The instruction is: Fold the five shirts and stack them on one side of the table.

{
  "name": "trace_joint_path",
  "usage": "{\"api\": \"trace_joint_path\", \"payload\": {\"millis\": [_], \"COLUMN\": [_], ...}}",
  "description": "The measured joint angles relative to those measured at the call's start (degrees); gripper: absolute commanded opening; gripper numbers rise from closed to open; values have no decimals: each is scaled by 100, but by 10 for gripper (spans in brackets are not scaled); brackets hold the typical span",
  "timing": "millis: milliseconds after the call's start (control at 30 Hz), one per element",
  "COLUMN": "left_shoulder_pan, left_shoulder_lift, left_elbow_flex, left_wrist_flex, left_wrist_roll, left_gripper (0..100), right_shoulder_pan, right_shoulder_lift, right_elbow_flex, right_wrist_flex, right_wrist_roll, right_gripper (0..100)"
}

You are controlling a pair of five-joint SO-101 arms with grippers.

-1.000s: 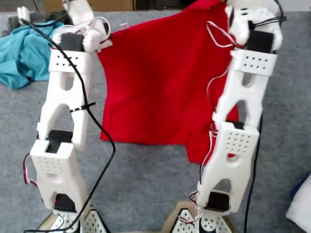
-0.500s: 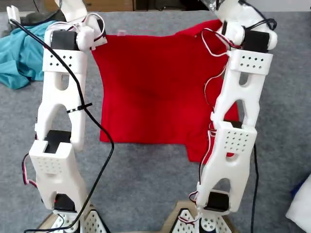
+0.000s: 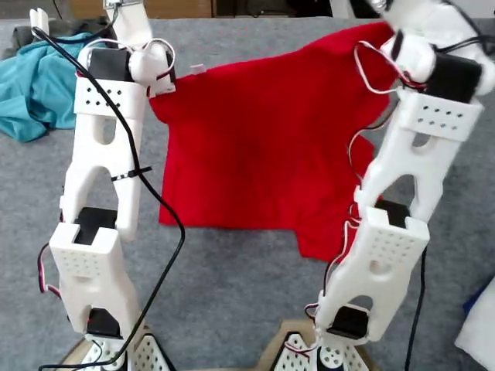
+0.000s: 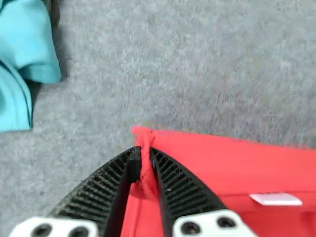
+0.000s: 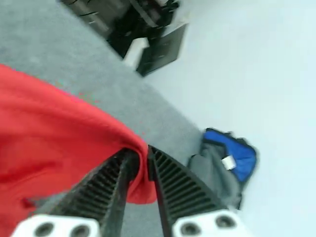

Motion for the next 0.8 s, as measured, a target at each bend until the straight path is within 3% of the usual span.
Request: {"api": "trace_joint_path", "payload": {"millis": [367, 567, 800], "left_shoulder_pan": [0, -9, -9], "left_shoulder_lift": [0, 0, 0], "left_elbow_flex": [0, 0, 0], "left_wrist_flex": [-62, 624, 1407], "left_wrist_roll": [-35, -44, -44], "left_gripper": [19, 19, 19], "right_shoulder_pan": [-9, -62, 132], "right_shoulder_lift": [0, 0, -237], "right_elbow_flex": [0, 0, 1073], "right_wrist_flex": [123, 1521, 1670], "right_wrist_roll": [246, 316, 193], "right_gripper": [6, 6, 6]}}
